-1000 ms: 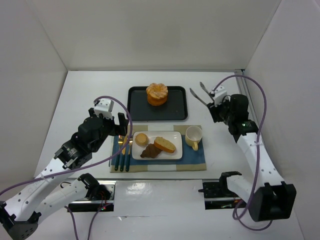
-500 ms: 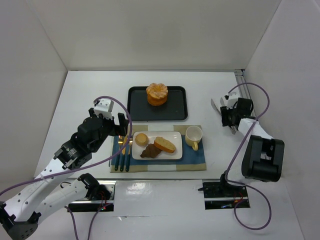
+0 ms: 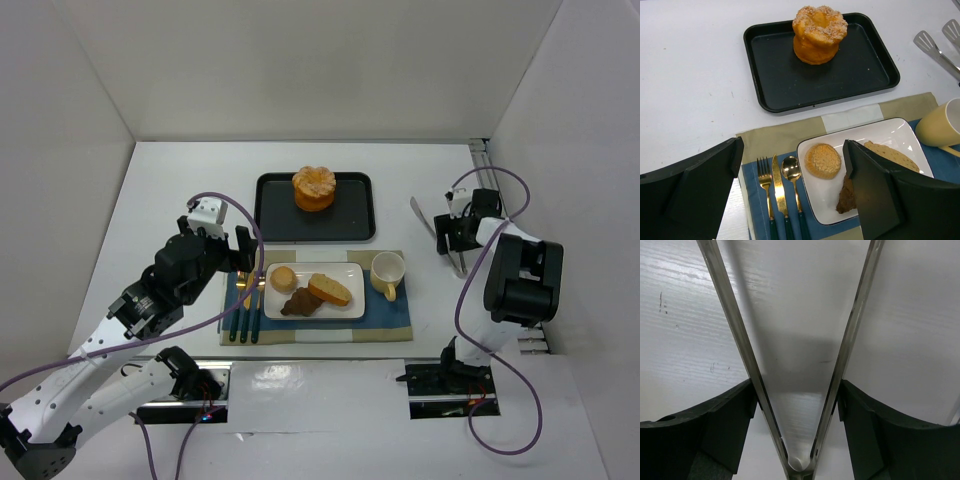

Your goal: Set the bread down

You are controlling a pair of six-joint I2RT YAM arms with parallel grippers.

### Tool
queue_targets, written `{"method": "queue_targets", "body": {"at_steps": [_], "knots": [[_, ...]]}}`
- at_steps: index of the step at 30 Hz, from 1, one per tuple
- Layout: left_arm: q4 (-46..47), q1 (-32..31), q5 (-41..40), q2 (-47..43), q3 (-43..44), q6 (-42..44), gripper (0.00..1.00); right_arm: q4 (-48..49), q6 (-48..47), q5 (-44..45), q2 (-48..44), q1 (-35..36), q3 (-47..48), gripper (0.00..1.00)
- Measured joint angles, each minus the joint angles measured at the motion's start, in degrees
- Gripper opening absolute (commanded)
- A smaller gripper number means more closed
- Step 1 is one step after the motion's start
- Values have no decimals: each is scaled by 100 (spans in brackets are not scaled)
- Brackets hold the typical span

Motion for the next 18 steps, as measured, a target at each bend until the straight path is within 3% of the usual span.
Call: {"method": "queue_targets", "body": {"at_steps": [8,9,18], "knots": [[0,0,0,0,0,0,100,-341,-105,-363,-81,-120,17,79],[0,0,0,0,0,0,100,-483,-138,-470,-170,-157,17,100],[0,0,4,-2,0,0,100,-940,-131,-857,-1932,-295,48,100]]}}
